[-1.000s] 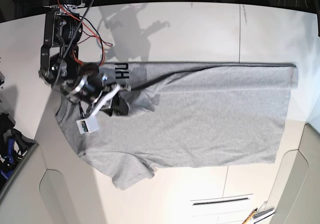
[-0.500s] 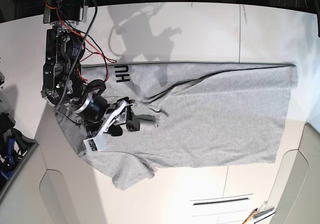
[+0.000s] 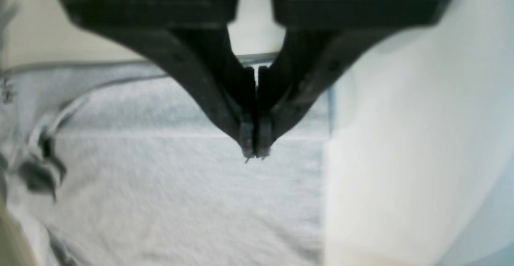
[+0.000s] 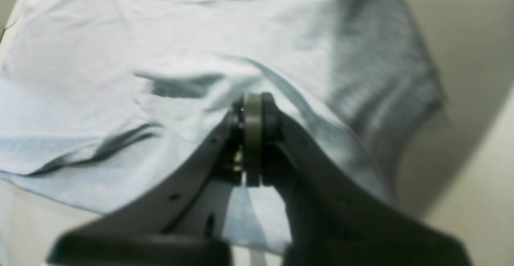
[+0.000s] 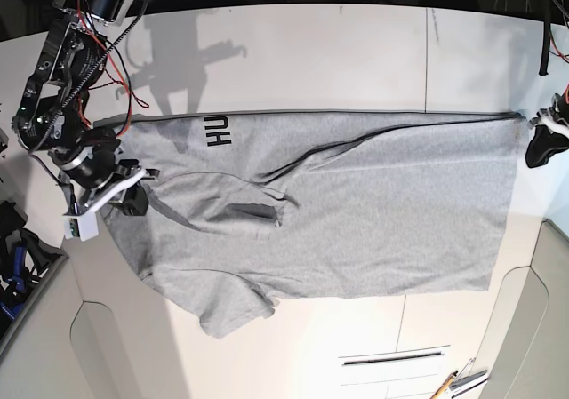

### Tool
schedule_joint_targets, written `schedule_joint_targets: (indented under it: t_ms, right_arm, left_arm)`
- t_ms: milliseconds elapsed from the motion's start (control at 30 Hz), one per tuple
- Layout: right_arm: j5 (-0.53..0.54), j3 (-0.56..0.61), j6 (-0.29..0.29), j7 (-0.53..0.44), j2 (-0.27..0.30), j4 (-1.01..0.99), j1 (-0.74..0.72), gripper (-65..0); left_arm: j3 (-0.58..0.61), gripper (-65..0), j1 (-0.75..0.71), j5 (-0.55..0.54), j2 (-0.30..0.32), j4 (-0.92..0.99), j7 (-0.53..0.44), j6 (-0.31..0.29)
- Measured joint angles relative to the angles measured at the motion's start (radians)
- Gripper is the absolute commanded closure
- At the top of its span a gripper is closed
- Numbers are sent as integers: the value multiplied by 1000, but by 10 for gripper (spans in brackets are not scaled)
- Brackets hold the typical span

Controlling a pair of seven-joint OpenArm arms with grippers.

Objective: Fold the T-shirt properly
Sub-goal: 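Move the right gripper to the shirt edge near the collar and grasp, then drag the shirt further toward the robot base with both grippers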

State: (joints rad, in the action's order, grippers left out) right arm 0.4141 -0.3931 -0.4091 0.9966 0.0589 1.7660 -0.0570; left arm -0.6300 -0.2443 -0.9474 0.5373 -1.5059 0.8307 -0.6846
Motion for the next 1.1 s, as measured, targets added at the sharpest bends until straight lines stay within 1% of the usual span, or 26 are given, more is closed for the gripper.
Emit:
schedule_joint_targets:
  t_ms: [100,167,200,267,333,467,500,600,700,767,800,867,1000,1067,1100]
  right_arm:
    - [-15,-5,-3,-13,23,-8,42,0]
    - [-47,-5,-3,-48,36,-16,76,0]
    - [-73,-5,-4,-67,44,-24,90,0]
    - [-106,-5,-3,-92,55,-46,108,0]
    - [-122,-5,-3,-97,60,-89,109,0]
    - [-117,-4,-7,-102,63,-204,107,0]
    - [-104,-4,-9,-134,63,-235,107,0]
    - [-80,-5,-14,-132,74,-291,98,0]
    - [-66,-6,-13,-131,77,-290,112,0]
    - [-14,-6,-17,-84,91,-269,137,0]
    - [-2,-6,-28,-62,102,-255,149,0]
    - [3,-6,-29,-34,119,-219,181,0]
    - [10,-4,-31,-33,152,-129,276,0]
    - [11,-9,-31,-32,164,-94,319,0]
    - [12,-18,-31,-31,166,-82,338,0]
  left_arm:
    - [79,0,40,125,4,-26,-4,-5]
    - [127,0,52,233,6,-26,-27,-5]
    - [152,0,50,281,6,-26,-46,8]
    - [206,0,45,367,6,-23,-68,70]
    - [257,0,43,426,6,-20,-80,126]
    - [336,0,43,496,5,5,-87,194]
    - [345,0,43,507,6,22,-91,203]
    - [352,0,48,497,11,61,-89,201]
    - [350,0,44,491,12,69,-89,201]
    - [337,0,19,478,12,69,-107,201]
    - [327,0,4,460,13,69,-111,202]
    - [304,0,-29,430,14,68,-113,200]
    - [227,0,-108,357,14,61,-111,155]
    - [176,0,-158,294,14,56,-90,124]
    - [148,0,-179,254,11,52,-57,113]
